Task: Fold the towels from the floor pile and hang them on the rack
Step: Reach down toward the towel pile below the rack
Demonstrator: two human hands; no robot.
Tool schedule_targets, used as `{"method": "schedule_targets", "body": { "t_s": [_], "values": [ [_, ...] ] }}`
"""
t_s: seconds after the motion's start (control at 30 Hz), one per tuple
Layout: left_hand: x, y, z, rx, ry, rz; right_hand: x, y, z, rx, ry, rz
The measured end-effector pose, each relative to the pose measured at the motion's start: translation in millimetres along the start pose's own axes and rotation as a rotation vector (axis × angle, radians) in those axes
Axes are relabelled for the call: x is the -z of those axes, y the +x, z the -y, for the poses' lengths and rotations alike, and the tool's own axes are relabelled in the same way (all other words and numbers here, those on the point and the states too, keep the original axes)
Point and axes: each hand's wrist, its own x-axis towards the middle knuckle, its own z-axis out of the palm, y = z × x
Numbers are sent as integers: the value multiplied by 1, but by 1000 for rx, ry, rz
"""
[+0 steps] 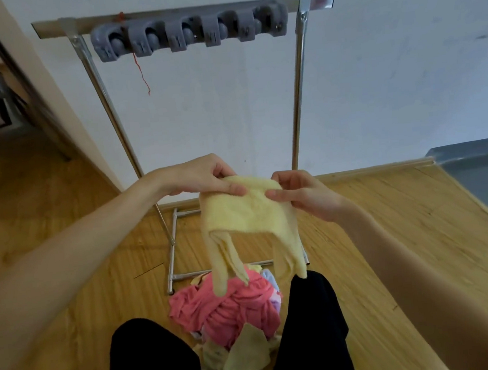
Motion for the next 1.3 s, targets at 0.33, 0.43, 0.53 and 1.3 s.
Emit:
{"method": "schedule_targets", "body": {
  "t_s": [0.33, 0.43, 0.53, 1.3],
  "values": [
    [39, 27, -7, -132, -75, -73, 86, 8, 25, 86, -451, -223],
    [52, 48, -22, -140, 185, -87, 96, 19, 46, 226, -759, -129],
    [66, 72, -30, -120, 389, -138, 106, 34, 61, 210, -1039, -30],
    [146, 195, -124, -256, 873, -1153, 197, 140, 178, 273, -1184, -804]
  ]
}}
